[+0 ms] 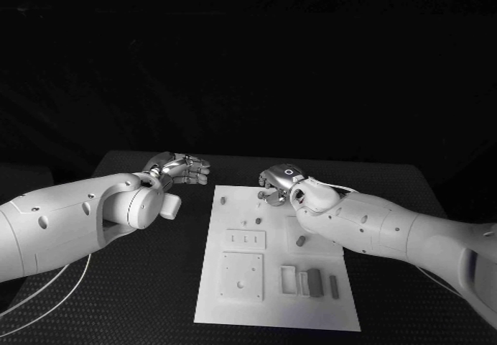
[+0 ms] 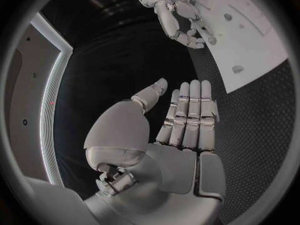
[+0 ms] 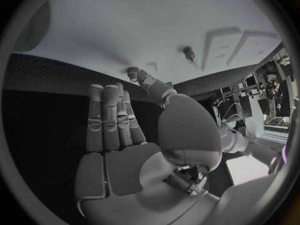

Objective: Assemble the parts on the task board

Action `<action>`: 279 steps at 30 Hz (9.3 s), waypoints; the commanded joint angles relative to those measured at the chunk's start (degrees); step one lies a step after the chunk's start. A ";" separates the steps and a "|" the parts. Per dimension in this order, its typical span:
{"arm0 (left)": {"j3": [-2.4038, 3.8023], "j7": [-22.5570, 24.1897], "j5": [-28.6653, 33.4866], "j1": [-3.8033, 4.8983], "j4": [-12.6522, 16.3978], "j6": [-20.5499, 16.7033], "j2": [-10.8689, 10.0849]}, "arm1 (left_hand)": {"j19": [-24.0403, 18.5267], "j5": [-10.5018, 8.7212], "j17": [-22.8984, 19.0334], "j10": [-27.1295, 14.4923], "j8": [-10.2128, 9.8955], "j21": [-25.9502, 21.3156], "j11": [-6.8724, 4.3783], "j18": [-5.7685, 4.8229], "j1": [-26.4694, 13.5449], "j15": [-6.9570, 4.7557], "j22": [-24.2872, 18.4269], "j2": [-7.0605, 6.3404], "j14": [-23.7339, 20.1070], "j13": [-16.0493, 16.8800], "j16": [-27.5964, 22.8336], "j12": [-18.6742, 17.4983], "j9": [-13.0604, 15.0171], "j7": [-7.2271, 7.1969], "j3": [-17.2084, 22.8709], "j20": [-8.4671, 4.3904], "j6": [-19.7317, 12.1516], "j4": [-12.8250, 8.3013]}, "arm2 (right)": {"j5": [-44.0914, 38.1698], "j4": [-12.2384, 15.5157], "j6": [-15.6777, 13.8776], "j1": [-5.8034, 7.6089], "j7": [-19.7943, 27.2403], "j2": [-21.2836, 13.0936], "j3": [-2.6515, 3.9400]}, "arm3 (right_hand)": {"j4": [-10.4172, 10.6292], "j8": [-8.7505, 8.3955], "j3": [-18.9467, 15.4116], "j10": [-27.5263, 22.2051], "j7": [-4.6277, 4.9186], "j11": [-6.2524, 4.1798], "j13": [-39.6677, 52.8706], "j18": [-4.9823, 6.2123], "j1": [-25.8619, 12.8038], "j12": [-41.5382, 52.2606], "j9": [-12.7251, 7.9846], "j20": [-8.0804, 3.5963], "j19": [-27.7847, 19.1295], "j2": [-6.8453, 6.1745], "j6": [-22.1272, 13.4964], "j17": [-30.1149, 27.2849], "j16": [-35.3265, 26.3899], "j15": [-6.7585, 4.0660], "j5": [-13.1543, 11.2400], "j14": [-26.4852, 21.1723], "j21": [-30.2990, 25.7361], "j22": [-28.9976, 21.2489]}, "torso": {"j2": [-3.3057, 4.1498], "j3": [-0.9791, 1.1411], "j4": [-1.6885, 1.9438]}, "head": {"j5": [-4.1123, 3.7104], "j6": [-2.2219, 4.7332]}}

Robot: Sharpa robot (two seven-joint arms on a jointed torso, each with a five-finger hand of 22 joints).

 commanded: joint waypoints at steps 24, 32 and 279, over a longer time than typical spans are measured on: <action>0.02 2.06 -0.12 0.12 -1.25 1.40 -0.57 | 0.38 0.24 0.50 -0.21 -0.49 -0.55 0.43 0.34 -0.83 0.03 0.13 -0.85 0.46 0.06 -0.83 -0.80 -0.12 0.21 -0.88 -0.07 -0.10 0.29 | 10.39 8.18 12.04 4.70 10.60 -15.93 2.08 | 1.66 -1.04 -0.93 -3.13 -0.01 1.07 -1.68 1.71 -2.36 -0.12 -0.89 0.93 -2.94 -3.22 -3.82 0.21 3.19 1.51 0.02 -3.42 1.35 1.12 | -0.12 0.64 -2.71 | 0.43 3.01; 0.00 2.01 -0.12 0.11 -1.22 1.70 -0.71 | 0.38 0.24 0.56 -0.30 -0.52 -0.59 0.48 0.34 -0.89 0.03 0.14 -0.89 0.46 0.04 -0.89 -0.90 -0.12 0.22 -0.93 -0.06 -0.11 0.29 | 3.76 9.52 13.83 4.11 7.48 -16.71 1.80 | 3.95 -1.86 -0.45 -7.17 -0.69 2.07 -3.04 1.63 -4.08 0.00 -1.28 1.84 -5.32 -5.53 -7.00 -0.19 3.84 2.50 0.03 -6.45 0.80 1.11 | -0.01 0.68 -2.66 | 0.23 2.96; 0.05 1.72 -0.90 0.07 -2.55 2.34 0.07 | 0.56 0.26 1.68 -0.22 -0.89 -1.20 0.57 0.35 -0.65 0.05 0.33 -0.44 0.72 0.28 -2.03 -1.68 -0.14 0.30 -0.77 -0.05 -0.16 0.19 | 5.85 15.04 -3.02 1.07 6.79 -10.22 2.53 | 0.83 0.31 0.15 -9.04 -0.80 -3.42 44.72 1.74 -1.65 46.19 -1.33 -1.64 -2.69 0.84 -3.01 -0.55 26.84 -2.72 0.03 -6.75 14.84 0.16 | -0.15 0.69 -2.78 | 0.51 2.39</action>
